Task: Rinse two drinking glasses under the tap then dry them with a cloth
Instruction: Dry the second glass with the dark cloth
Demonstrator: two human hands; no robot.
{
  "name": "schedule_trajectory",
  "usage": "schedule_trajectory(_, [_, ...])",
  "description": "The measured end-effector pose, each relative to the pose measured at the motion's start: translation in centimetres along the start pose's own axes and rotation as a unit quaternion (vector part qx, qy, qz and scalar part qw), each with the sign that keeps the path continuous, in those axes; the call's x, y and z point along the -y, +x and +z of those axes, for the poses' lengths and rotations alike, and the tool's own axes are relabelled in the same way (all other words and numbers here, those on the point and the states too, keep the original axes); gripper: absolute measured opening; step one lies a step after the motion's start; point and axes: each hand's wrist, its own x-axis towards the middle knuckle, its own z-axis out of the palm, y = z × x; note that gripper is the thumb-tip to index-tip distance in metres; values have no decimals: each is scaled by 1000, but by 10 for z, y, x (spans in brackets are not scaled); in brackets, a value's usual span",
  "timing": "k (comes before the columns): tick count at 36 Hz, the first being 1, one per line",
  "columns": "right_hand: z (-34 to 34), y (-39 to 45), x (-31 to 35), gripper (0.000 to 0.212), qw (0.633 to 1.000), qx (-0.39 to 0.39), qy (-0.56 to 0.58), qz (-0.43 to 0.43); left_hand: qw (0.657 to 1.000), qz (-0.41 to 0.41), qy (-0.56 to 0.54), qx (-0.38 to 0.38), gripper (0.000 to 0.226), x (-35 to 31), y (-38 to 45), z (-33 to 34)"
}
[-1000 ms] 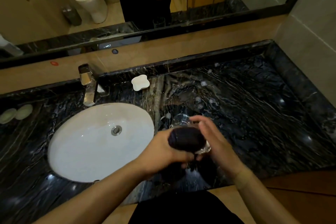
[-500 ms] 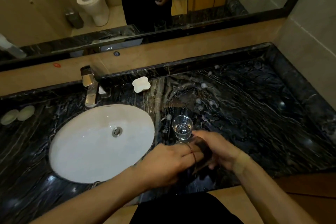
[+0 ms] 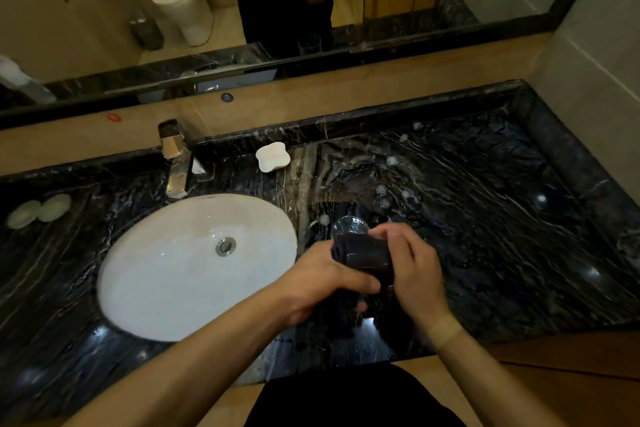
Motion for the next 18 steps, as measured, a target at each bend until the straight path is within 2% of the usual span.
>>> schedule_trajectory(1, [-1,5,5,34,995,17,30,92,994,49,94,-18,49,4,0,1])
schedule_trajectory(2, [-4,10,7,32,975,65,64,201,974,104,201,-28,51,9,-1,0])
schedule_trajectory(3, [-8,13,9,29,941,131,87,300,933,169,318,-20,52,15,-2,-1])
schedule_trajectory(4, [-13,15,9,29,904,195,86,371,861,239,450,1,52,20,-4,-3])
schedule_trajectory(6, [-19,15,7,32,859,278,59,427,682,348,641,61,56,30,-5,-12])
schedule_trajectory(7, [-20,14,6,35,849,298,62,432,632,362,680,80,59,35,-5,-19])
schedule_trajectory(8, [-20,12,4,38,844,307,77,434,618,365,691,85,61,36,-4,-23])
schedule_trajectory(9, [-19,9,4,41,846,303,101,427,641,359,674,79,62,36,-3,-26])
schedule_trajectory(10, [-18,7,2,44,860,288,132,400,697,345,625,63,60,34,-4,-24])
schedule_trajectory(11, [-16,4,-1,45,888,259,157,347,779,312,542,42,57,30,-6,-20])
schedule_trajectory(13, [-8,-3,-5,39,954,164,162,193,950,161,268,21,47,17,-10,-11])
schedule_trajectory(14, [-4,-7,-7,35,976,119,145,114,991,71,110,15,42,10,-12,-6])
schedule_trajectory(15, [-2,-11,-8,34,987,93,121,48,1000,4,-13,5,39,6,-12,-6])
schedule_trajectory(16, [0,-14,-9,34,992,85,95,-3,995,-37,-91,-6,38,4,-10,-6])
schedule_trajectory(18, [2,-15,-11,33,995,71,18,-67,984,-78,-162,-16,39,-3,-11,-4])
